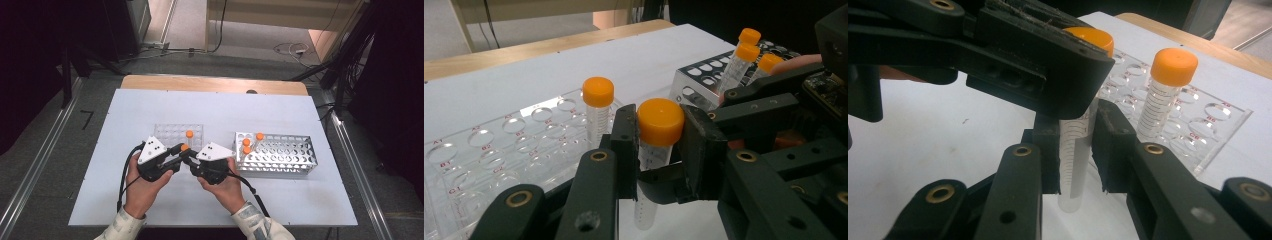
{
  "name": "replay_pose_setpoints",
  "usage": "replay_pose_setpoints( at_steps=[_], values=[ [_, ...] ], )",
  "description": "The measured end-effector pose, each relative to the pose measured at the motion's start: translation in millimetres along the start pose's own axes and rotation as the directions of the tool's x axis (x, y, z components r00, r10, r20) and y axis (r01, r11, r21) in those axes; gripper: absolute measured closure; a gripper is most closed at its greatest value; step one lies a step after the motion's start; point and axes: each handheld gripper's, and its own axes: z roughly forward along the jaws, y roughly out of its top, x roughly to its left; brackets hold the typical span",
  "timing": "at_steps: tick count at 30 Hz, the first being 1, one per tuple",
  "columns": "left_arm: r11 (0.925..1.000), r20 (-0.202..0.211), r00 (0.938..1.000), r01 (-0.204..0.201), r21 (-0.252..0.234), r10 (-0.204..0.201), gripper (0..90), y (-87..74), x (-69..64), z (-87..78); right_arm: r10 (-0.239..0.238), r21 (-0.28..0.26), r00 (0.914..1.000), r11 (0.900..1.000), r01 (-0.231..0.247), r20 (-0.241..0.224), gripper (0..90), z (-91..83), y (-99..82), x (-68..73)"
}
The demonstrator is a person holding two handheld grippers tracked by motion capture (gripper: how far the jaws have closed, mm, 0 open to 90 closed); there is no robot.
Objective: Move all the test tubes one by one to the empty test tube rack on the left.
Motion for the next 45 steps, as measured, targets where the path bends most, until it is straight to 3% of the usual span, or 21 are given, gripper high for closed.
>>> replay_pose_setpoints(
  at_steps=[10,13,23,34,45],
  values=[
    [0.9999,-0.008,1.0,0.006,-0.008,-0.006,70.2,3.1,2.4,0.0,0.006,0.0,0.9999,1.0,-0.006,-0.011,29.8,-14.7,3.5,-2.2],
    [0.9999,-0.01,0.9999,0.007,-0.013,-0.008,70.2,3.7,2.8,-0.3,-0.003,-0.012,0.9999,0.9999,0.003,-0.015,22.2,-23.9,4.0,-0.7],
    [0.9997,-0.028,0.9994,0.019,-0.017,-0.019,70.2,6.7,8.7,-2.8,-0.002,-0.031,0.9992,0.9995,0.001,-0.04,16.7,-59.4,-8.5,0.4],
    [0.9992,-0.045,0.9986,0.027,-0.031,-0.028,70.2,15.1,15.7,-7.4,0.017,-0.023,0.9999,0.9996,-0.017,-0.002,17.0,-93.4,-32.1,-8.4],
    [0.9988,-0.063,0.9975,0.029,-0.041,-0.031,70.2,26.2,19.9,-8.5,0.051,0.013,0.9979,0.9986,-0.052,0.039,17.1,-108.1,-55.1,-22.7]
  ],
)
